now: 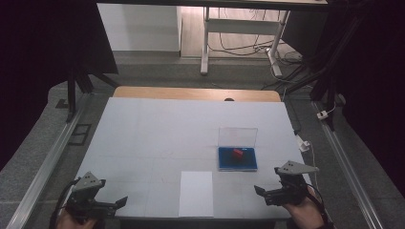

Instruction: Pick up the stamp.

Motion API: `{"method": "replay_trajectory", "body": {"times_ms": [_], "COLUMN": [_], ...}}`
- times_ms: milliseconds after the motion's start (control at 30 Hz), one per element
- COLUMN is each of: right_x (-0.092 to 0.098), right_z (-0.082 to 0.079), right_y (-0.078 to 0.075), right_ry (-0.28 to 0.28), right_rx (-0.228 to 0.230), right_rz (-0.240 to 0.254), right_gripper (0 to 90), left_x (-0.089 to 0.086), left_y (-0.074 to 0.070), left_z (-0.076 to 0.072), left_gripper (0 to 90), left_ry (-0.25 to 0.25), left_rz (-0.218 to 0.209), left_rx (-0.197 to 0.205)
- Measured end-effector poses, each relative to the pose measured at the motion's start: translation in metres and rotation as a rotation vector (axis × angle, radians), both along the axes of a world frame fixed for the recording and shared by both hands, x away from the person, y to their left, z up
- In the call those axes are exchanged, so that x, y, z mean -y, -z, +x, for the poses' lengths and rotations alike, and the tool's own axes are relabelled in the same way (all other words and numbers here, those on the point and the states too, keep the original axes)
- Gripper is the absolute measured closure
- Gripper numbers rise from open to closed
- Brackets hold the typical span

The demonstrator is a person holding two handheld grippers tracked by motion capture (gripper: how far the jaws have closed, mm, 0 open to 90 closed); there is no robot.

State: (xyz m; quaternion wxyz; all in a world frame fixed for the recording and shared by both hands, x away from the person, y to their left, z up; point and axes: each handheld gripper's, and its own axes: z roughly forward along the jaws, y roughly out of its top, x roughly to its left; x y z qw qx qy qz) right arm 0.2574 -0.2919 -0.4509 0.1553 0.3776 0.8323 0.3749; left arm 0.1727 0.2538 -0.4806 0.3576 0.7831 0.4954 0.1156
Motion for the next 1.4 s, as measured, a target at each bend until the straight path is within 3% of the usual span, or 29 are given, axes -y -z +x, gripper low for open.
{"method": "replay_trajectory", "body": {"times_ms": [233,433,667,767,1133,1400], "right_x": [-0.008,-0.012,-0.017,-0.020,-0.029,-0.034], "right_z": [0.010,0.016,0.023,0.030,0.047,0.059], "right_y": [0.004,0.006,0.005,0.004,0.006,0.007], "right_ry": [-0.024,-0.047,-0.056,-0.051,-0.083,-0.063], "right_rx": [-0.002,0.001,0.011,-0.005,-0.020,-0.033], "right_rz": [-0.029,-0.011,-0.025,-0.004,-0.007,-0.004], "right_gripper": [0.3,0.3,0.3,0.3,0.0,0.0], "left_x": [-0.001,0.000,0.003,0.003,0.003,0.003], "left_y": [0.000,0.000,0.000,0.000,0.000,0.000], "left_z": [0.000,0.000,0.000,0.000,0.000,0.000], "left_gripper": [0.4,0.4,0.7,0.7,0.7,0.7], "left_ry": [-0.004,-0.001,0.006,0.007,0.005,0.004], "left_rz": [-0.013,0.000,0.024,0.021,0.021,0.024], "left_rx": [0.003,0.005,0.006,0.005,0.001,-0.001]}}
